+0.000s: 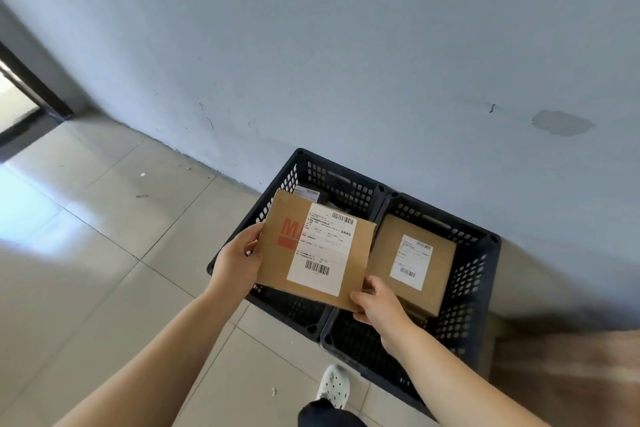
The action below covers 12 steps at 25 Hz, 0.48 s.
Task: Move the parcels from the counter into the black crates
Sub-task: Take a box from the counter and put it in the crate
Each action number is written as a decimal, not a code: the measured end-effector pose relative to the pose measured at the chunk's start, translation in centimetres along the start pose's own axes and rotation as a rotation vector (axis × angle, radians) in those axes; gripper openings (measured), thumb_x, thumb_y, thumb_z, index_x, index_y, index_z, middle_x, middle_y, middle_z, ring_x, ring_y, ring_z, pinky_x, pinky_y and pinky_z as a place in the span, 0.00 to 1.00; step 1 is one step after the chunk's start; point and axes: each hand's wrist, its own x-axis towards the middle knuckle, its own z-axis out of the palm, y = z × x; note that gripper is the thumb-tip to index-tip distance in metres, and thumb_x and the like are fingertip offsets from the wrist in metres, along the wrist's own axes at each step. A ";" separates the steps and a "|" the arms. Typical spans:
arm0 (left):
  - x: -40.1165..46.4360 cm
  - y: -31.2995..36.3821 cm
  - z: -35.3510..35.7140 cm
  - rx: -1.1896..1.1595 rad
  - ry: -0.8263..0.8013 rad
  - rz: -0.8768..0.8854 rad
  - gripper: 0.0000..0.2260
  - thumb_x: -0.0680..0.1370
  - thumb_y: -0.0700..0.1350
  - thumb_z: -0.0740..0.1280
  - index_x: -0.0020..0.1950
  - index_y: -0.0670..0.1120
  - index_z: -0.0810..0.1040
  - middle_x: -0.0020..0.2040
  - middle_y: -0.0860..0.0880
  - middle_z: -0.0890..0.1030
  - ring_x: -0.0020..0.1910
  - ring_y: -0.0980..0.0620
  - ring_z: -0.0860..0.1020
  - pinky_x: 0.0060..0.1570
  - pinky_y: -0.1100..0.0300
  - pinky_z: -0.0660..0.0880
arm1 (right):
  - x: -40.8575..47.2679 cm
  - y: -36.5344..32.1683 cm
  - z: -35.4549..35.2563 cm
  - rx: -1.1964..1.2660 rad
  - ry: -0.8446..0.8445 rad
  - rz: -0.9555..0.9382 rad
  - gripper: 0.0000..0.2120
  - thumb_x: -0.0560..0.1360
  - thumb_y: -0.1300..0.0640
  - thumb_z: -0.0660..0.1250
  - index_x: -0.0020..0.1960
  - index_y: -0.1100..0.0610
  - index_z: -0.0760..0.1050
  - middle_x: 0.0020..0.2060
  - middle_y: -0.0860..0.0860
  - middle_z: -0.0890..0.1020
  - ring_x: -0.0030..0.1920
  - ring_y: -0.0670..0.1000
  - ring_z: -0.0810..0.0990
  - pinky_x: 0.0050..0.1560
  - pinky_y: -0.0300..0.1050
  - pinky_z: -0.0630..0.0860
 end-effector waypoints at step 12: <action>15.0 -6.0 0.6 0.441 -0.229 -0.140 0.29 0.76 0.36 0.57 0.75 0.56 0.60 0.62 0.52 0.74 0.51 0.51 0.76 0.38 0.58 0.74 | 11.9 0.8 8.7 0.055 0.011 0.329 0.19 0.77 0.58 0.66 0.67 0.55 0.68 0.52 0.46 0.79 0.54 0.49 0.78 0.63 0.49 0.74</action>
